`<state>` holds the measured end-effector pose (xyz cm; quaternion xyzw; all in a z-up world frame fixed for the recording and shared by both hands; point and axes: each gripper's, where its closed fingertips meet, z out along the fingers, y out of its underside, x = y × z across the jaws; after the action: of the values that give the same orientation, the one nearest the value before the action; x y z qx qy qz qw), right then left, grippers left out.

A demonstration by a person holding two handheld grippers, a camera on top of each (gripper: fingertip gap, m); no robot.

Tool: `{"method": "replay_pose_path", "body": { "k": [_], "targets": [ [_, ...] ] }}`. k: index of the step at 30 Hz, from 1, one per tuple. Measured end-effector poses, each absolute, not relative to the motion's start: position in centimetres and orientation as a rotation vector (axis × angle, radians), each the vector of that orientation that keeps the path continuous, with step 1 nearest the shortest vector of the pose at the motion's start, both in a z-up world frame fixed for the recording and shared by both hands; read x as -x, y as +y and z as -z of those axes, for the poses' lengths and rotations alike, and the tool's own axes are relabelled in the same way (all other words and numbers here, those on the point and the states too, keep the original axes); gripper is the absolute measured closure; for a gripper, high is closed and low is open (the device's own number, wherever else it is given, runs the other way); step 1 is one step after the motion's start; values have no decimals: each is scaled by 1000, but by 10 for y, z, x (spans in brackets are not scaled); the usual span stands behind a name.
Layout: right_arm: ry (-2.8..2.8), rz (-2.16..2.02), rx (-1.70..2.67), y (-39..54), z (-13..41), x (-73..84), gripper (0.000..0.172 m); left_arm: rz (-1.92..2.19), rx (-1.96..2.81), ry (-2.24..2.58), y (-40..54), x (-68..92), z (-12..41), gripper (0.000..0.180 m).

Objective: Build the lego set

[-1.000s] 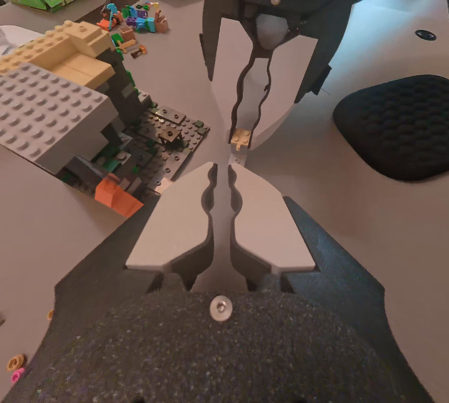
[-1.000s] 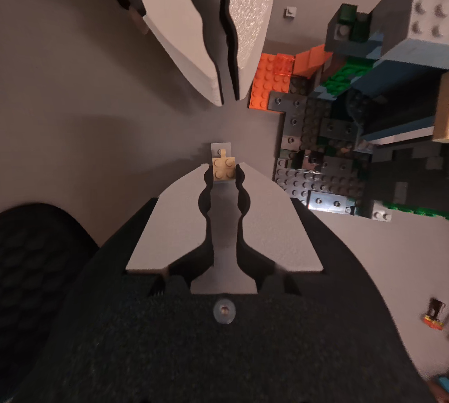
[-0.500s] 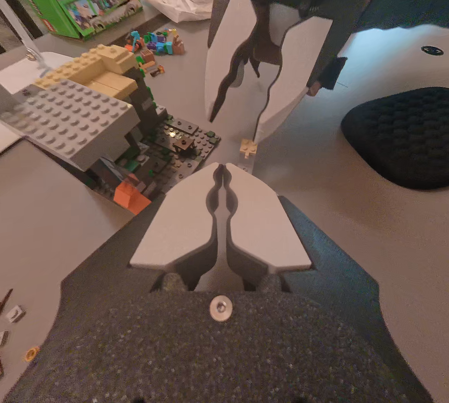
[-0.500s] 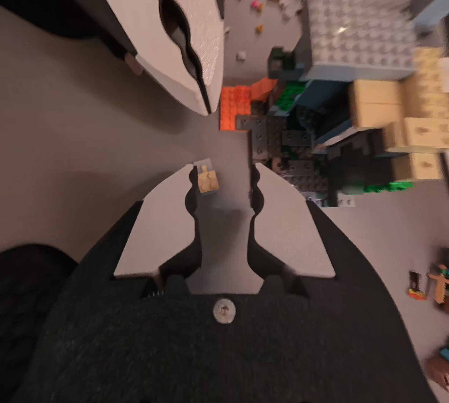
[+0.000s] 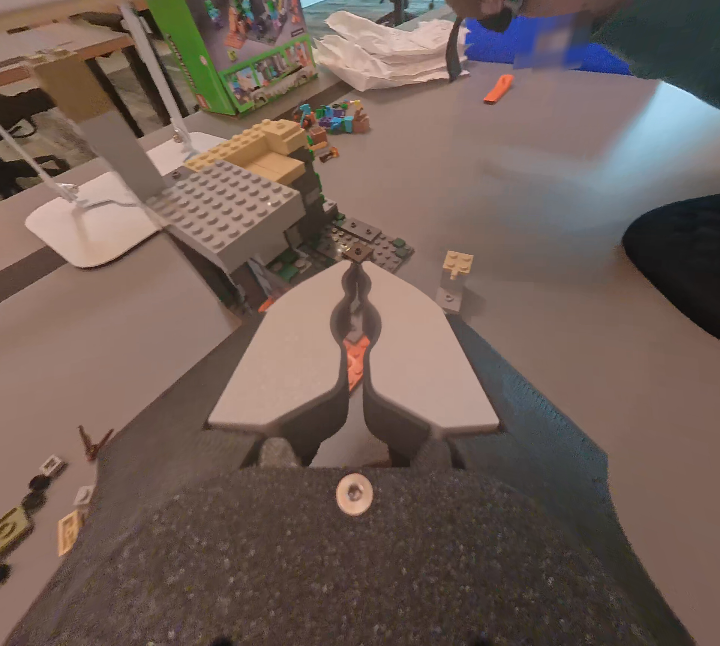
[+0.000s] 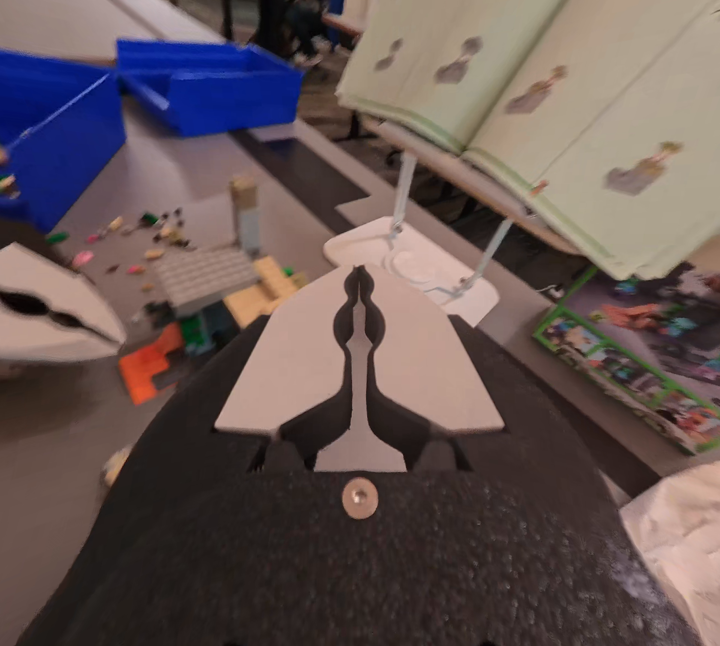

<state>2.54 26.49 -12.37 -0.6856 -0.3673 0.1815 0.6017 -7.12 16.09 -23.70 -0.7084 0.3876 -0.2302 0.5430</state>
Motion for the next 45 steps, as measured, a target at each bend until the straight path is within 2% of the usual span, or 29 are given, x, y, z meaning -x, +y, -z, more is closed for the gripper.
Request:
{"method": "replay_pose_path", "body": {
  "k": [5,11,19,45],
  "targets": [
    [-597,-368,1520,317,76,-42,172,497,1690,853,169,81,235,180],
    [-281,-248,1530,382,46,-77,172,465,1679,794,176,92,229,180],
    [-158,-189,1502,413,55,-95,172,419,1638,740,182,102,220,180],
    [-198,-185,1483,413,53,-81,172,388,1646,658,192,112,216,180]
  ]
}}
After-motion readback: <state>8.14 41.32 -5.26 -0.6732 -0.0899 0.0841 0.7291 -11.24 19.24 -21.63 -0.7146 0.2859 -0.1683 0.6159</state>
